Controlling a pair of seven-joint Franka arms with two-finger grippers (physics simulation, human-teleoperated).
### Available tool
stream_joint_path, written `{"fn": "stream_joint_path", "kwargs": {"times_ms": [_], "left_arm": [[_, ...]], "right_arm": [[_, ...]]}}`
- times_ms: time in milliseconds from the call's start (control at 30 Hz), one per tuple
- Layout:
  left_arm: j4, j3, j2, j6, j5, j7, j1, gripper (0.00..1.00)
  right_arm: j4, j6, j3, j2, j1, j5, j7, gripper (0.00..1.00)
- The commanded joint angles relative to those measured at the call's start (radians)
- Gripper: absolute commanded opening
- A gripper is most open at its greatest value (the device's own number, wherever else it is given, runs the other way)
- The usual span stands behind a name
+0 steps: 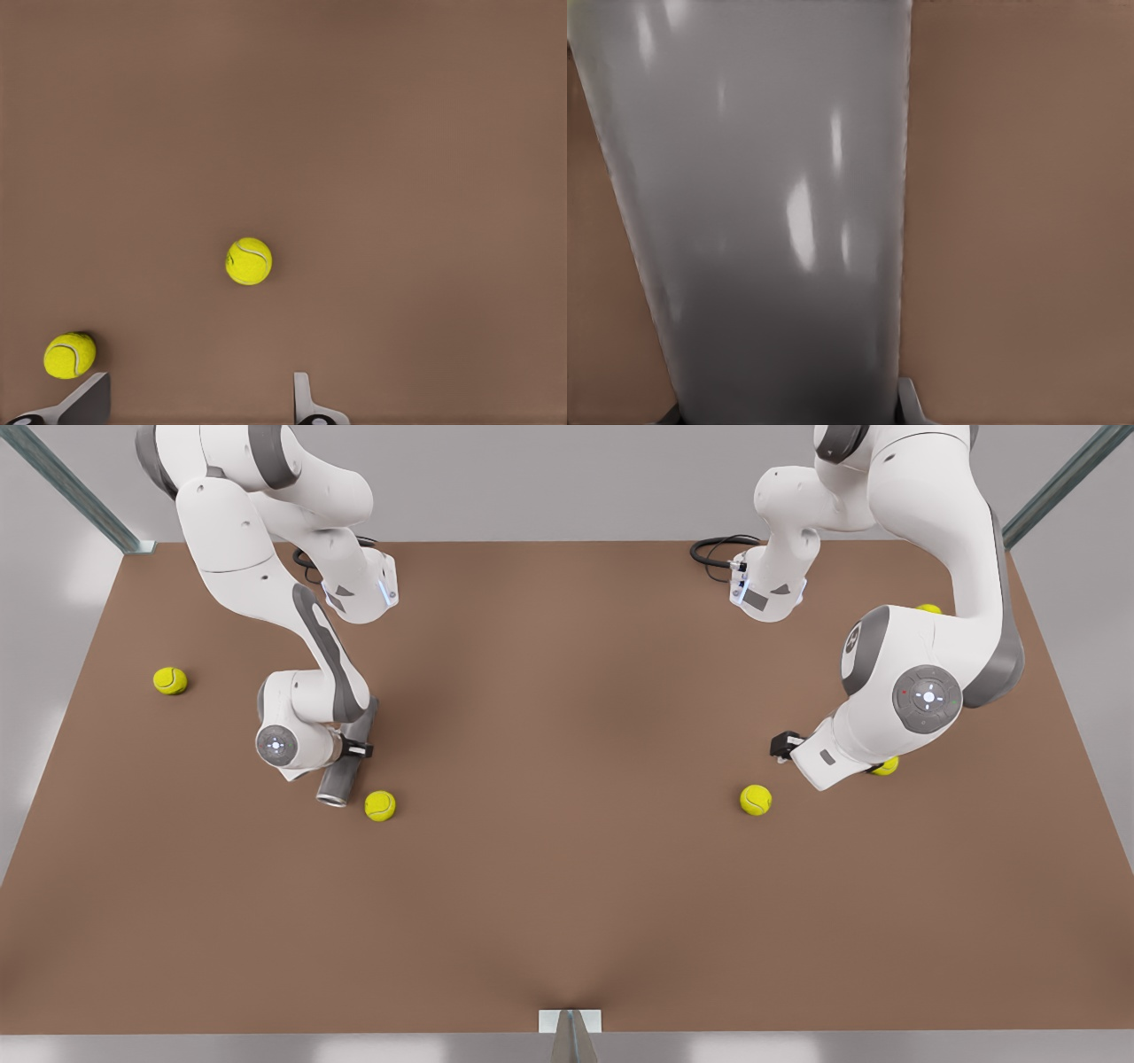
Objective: Put the tennis tube upright
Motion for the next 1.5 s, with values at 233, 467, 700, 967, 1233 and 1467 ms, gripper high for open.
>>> {"fn": "stream_joint_path", "kwargs": {"times_ms": [233,467,700,967,1233,1467], "left_arm": [[0.000,0.000,0.000,0.000,0.001,-0.001,-0.001,1.00],[0.000,0.000,0.008,0.001,0.001,-0.001,0.000,1.00],[0.000,0.000,0.010,0.004,0.001,0.001,0.002,1.00],[0.000,0.000,0.010,0.004,0.001,0.001,0.002,1.00],[0.000,0.000,0.016,0.006,0.001,0.001,0.002,1.00],[0.000,0.000,0.017,0.012,0.001,0.002,0.003,1.00]], "right_arm": [[0.298,-0.568,0.000,-0.102,0.004,0.004,-0.297,0.73],[0.686,-0.581,-0.002,0.110,0.320,0.067,-0.353,0.73],[0.843,-0.285,-0.020,0.301,0.594,0.058,-0.680,0.75],[0.837,-0.174,-0.020,0.334,0.707,-0.007,-1.248,0.74],[0.834,-0.056,-0.020,0.418,0.804,0.019,-1.163,0.77],[0.834,-0.054,-0.020,0.450,0.859,0.019,-1.134,1.00]]}}
